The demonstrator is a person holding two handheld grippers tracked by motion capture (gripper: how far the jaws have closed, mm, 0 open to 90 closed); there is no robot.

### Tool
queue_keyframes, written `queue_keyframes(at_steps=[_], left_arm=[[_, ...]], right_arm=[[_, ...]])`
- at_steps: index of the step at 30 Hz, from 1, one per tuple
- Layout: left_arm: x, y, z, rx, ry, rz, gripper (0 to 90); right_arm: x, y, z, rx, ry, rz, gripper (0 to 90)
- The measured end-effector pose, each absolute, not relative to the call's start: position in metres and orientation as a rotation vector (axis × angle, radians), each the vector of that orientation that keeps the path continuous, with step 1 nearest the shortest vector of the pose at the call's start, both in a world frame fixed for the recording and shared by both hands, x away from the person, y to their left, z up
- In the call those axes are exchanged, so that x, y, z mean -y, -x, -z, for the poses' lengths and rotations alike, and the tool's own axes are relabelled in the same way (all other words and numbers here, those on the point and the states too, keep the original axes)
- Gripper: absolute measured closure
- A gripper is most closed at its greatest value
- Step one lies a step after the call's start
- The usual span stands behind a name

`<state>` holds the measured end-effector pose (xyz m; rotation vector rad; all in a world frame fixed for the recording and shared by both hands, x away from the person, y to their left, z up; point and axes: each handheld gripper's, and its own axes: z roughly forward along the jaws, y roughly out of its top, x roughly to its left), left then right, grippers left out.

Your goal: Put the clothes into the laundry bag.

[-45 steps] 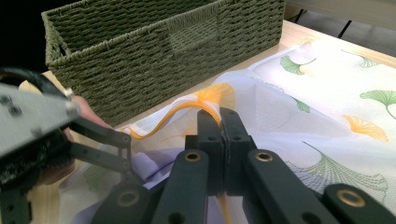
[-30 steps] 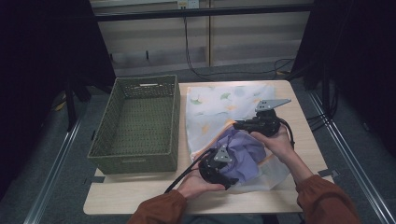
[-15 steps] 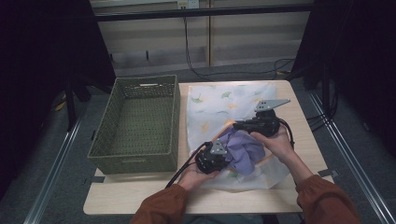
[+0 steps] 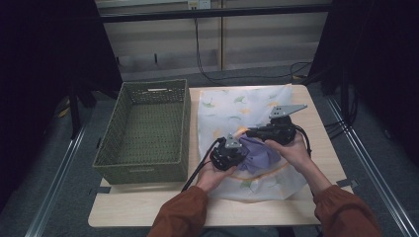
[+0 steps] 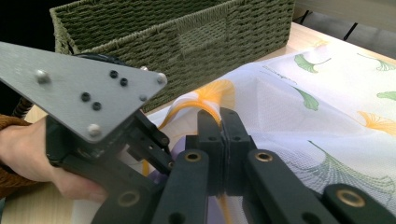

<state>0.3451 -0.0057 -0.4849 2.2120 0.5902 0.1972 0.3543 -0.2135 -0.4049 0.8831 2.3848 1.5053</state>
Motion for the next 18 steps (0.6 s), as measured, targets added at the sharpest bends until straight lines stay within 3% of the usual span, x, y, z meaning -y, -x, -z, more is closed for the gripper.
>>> queue_keyframes(at_steps=[1, 3, 11, 16, 18], left_arm=[[0.007, -0.344, 0.486, -0.584, -2.234, -0.207, 78.6], [0.01, -0.342, 0.491, -0.562, -2.22, -0.2, 55.8], [0.017, -0.338, 0.501, -0.55, -2.224, -0.168, 17.9], [0.019, -0.34, 0.507, -0.593, -2.204, -0.19, 16.0], [0.02, -0.339, 0.507, -0.602, -2.229, -0.243, 20.4]], right_arm=[[0.214, -0.355, 0.405, -2.387, -0.887, -1.503, 89.7], [0.215, -0.356, 0.407, -2.383, -0.896, -1.498, 89.7], [0.215, -0.355, 0.406, -2.383, -0.894, -1.496, 89.6], [0.215, -0.354, 0.406, -2.379, -0.898, -1.491, 89.7], [0.216, -0.354, 0.405, -2.377, -0.902, -1.493, 89.7]])
